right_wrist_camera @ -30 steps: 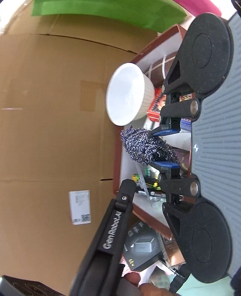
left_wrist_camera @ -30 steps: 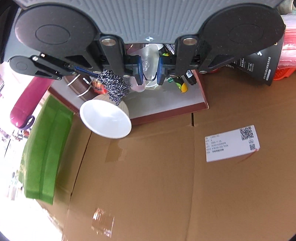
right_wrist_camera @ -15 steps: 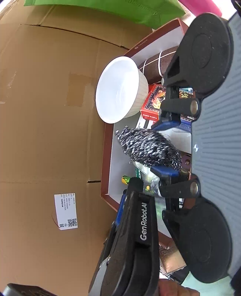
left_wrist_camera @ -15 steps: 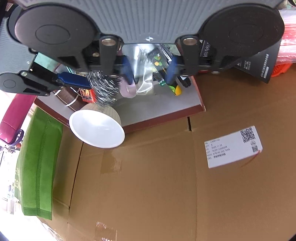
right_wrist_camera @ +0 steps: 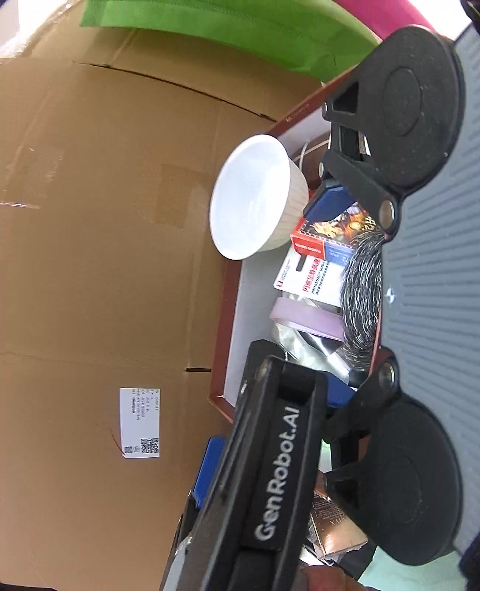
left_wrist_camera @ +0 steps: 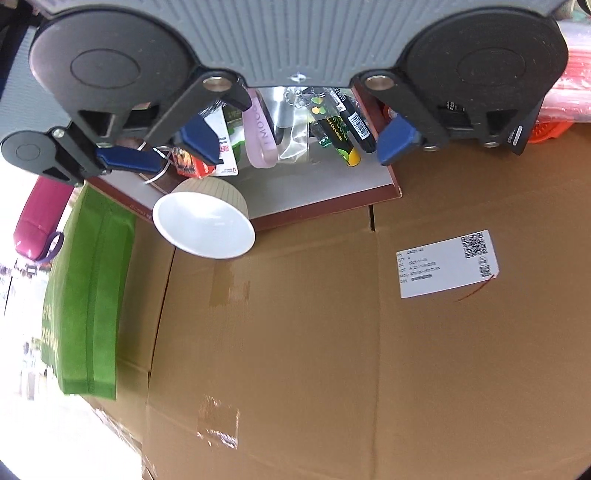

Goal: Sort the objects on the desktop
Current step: 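Lower the steel wool into the maroon box and open the right gripper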

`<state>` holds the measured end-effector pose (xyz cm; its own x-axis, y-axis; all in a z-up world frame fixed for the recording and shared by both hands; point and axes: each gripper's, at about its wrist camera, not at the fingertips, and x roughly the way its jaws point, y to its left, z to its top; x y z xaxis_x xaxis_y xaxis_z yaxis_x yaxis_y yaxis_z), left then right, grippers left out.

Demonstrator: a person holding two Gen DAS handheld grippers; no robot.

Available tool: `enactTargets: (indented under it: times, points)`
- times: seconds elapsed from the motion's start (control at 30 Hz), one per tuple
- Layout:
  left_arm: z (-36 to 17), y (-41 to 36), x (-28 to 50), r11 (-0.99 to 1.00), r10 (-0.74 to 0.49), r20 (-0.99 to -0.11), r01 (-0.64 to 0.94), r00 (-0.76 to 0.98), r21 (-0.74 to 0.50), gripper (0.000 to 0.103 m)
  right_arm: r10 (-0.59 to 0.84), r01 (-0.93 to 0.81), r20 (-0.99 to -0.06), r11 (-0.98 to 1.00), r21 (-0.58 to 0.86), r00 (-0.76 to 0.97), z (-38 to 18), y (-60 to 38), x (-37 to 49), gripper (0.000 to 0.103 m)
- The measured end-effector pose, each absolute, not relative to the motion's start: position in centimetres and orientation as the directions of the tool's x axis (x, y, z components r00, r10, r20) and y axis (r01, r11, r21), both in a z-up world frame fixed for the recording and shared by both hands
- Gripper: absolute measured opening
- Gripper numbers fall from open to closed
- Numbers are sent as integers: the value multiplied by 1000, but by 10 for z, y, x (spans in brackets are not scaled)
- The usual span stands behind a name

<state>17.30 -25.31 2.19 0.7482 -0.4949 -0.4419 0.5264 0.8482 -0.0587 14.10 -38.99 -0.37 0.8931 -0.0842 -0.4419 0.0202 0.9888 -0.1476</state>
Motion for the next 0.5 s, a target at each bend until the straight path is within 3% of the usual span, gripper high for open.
enactTargets:
  times: [0.27, 0.5]
  points:
    - [24, -244, 158, 863, -473, -431, 503, 768, -51, 100, -124, 57, -435, 985, -165, 892, 4, -383, 132, 96]
    - [25, -236, 147, 884, -435, -424, 467, 794, -33, 100, -178, 112, -447, 979, -171, 877, 6, -378, 127, 96]
